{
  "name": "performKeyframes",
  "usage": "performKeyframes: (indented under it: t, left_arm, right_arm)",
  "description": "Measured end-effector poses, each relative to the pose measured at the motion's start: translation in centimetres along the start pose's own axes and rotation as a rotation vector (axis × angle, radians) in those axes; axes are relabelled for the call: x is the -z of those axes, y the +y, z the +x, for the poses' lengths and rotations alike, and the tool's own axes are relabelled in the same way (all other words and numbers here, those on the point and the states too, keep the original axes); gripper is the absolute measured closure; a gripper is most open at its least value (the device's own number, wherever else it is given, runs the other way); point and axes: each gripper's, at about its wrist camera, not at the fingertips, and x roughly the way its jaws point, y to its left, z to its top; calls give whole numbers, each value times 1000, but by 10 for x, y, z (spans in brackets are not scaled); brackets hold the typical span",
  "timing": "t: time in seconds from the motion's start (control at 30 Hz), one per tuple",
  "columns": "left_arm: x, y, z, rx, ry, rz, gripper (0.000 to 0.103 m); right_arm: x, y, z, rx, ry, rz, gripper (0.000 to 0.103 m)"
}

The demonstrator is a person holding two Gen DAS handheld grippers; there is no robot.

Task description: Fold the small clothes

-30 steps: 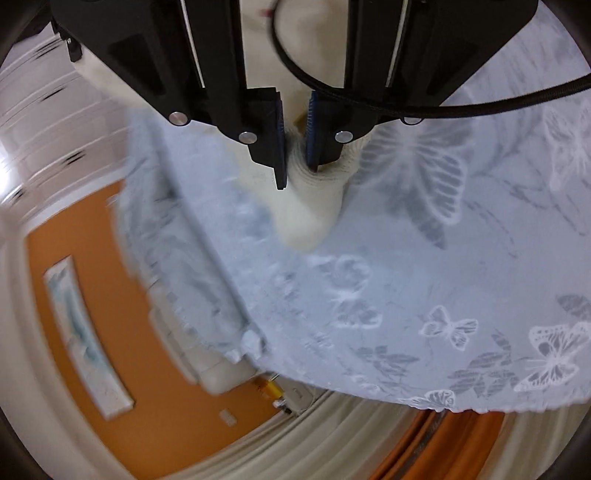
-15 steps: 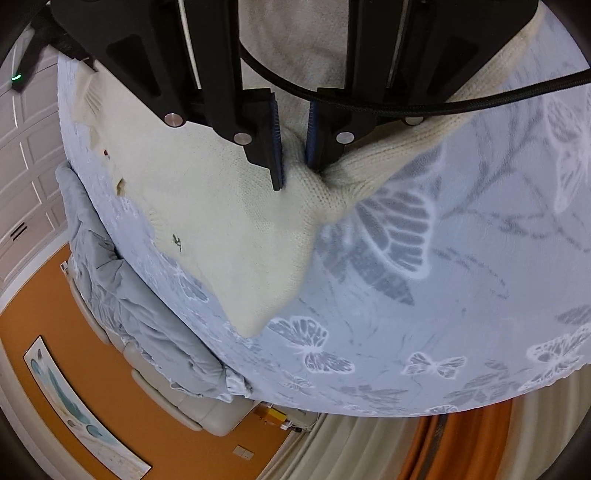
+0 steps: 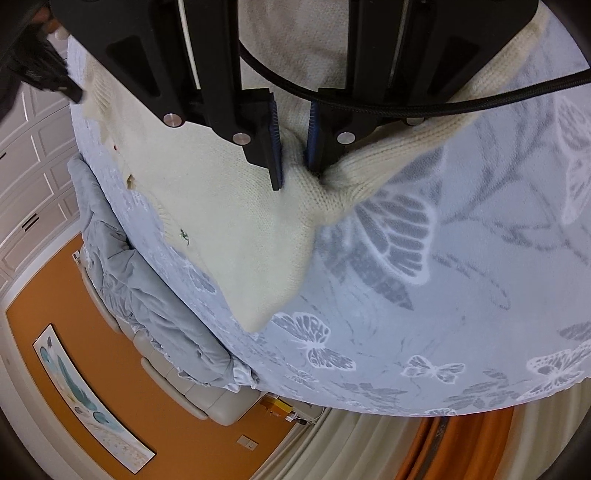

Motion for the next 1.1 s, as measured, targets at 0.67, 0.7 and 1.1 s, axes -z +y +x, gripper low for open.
performKeyframes:
  t: [0.67,0.7,1.1]
  left_arm:
    - [-3,-8,-8,-23,46,49,83]
    - [-2,-13,-16,-31,66,97,76]
    - [-27,-16,-65,61,160,-71,23]
  right_arm:
    - [53,-35,-71,137,-46,140,90]
    - [64,-33,-82,146,-38,120,90]
    - [34,-59,-47,183,-9,238,44]
